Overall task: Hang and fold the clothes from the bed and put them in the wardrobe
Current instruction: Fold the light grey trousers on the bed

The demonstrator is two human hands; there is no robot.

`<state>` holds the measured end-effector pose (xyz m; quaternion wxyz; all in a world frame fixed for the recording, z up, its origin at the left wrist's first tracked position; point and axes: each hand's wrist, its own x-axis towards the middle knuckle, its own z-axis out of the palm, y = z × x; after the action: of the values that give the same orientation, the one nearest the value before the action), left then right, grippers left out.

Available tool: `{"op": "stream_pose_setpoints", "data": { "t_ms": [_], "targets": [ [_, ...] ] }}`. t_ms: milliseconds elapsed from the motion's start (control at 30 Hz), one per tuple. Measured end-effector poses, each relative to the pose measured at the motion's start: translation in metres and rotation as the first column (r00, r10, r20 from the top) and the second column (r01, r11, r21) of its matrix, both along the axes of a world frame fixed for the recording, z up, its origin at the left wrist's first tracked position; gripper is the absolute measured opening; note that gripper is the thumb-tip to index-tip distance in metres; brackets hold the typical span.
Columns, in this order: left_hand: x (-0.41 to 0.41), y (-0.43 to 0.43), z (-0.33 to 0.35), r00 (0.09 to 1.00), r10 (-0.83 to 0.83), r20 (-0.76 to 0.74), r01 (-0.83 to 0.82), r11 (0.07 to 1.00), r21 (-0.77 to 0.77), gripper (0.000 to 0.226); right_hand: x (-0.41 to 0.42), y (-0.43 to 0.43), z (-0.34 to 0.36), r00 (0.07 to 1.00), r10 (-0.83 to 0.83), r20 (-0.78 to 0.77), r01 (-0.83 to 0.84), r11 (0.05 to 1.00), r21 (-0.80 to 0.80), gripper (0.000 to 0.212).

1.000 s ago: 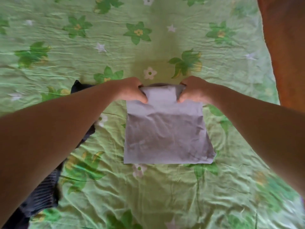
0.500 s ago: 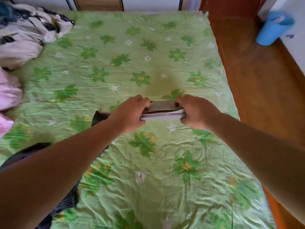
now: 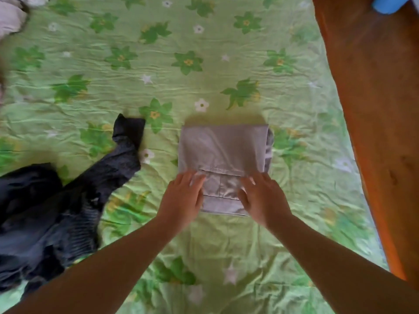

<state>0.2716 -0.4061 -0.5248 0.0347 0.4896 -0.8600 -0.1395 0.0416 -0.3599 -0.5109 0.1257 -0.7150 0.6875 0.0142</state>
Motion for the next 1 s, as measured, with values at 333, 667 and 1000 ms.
{"op": "stream_pose_setpoints", "data": {
  "t_ms": [333,667,1000],
  "targets": [
    [-0.032,-0.083,-0.088,0.986,0.131,0.108,-0.117,0.985,-0.131,0.078,-0.005,-0.107,-0.085,0.990,-0.077,-0.115,0.077,0.997,-0.007,0.080],
    [-0.034,-0.087,-0.092,0.992,0.127,-0.001,-0.127,0.990,-0.065,0.076,-0.009,-0.105,-0.093,0.991,-0.134,-0.014,0.133,0.989,-0.059,0.071],
    [-0.014,-0.068,-0.033,0.435,0.803,-0.407,-0.390,0.576,0.719,0.041,-0.023,-0.054,-0.044,0.144,-0.618,0.773,0.582,0.684,0.440,0.069]
  ]
}}
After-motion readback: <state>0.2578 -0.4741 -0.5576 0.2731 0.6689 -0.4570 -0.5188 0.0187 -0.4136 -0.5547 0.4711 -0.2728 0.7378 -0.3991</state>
